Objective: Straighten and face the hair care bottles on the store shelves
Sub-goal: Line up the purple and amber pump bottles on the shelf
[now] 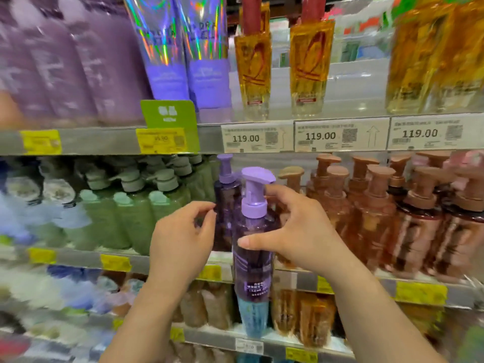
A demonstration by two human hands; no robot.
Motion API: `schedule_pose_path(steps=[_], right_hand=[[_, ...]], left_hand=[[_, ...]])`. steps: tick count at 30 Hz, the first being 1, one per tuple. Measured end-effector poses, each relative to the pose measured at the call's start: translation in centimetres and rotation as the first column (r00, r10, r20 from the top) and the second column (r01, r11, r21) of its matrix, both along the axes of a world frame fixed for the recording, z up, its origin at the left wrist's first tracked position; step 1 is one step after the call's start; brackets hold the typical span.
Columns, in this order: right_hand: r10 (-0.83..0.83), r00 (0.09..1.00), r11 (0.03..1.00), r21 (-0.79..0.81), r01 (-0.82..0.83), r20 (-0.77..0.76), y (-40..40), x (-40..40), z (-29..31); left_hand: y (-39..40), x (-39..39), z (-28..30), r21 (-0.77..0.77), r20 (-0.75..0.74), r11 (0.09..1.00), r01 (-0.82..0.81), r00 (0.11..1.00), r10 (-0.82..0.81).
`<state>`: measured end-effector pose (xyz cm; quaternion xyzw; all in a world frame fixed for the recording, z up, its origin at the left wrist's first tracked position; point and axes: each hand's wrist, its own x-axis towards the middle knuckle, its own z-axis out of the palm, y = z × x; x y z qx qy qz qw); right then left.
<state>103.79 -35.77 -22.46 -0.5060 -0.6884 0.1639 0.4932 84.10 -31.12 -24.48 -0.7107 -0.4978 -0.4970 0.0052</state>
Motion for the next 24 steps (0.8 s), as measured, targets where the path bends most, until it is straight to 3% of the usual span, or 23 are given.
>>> schedule_pose_path(steps=[4, 8, 13, 19, 22, 24], right_hand=[[-0.036, 0.997, 0.999, 0.035, 0.034, 0.061, 2.3, -4.4, 0.1], [-0.102, 0.994, 0.994, 0.037, 0.101, 0.028, 4.7, -7.2, -1.0], [-0.239, 0.971, 0.971, -0.005, 0.239, 0.014, 7.1, -9.1, -2.5], [-0.383, 0.917, 0.918, -0.065, 0.391, 0.109, 8.2, -10.0, -3.3], [-0.383, 0.905, 0.913, -0.072, 0.401, 0.182, 8.2, -9.5, -3.4], [-0.390, 0.909, 0.915, -0.051, 0.401, 0.149, 7.3, -9.2, -3.3]], left_hand=[[1.1, -3.1, -0.6, -0.075, 0.067, 0.996, 0.047, 0.997, -0.042], [2.7, -4.7, -1.3, -0.191, 0.099, 0.970, 0.150, 0.986, -0.133], [4.7, -4.6, -2.3, -0.396, -0.061, 0.899, 0.187, 0.971, -0.229], [6.9, -3.5, -4.2, -0.424, -0.070, 0.869, 0.256, 0.947, -0.314], [8.0, -3.0, -5.1, -0.405, -0.081, 0.879, 0.252, 0.948, -0.309], [8.3, -2.7, -5.7, -0.381, -0.104, 0.888, 0.257, 0.943, -0.318]])
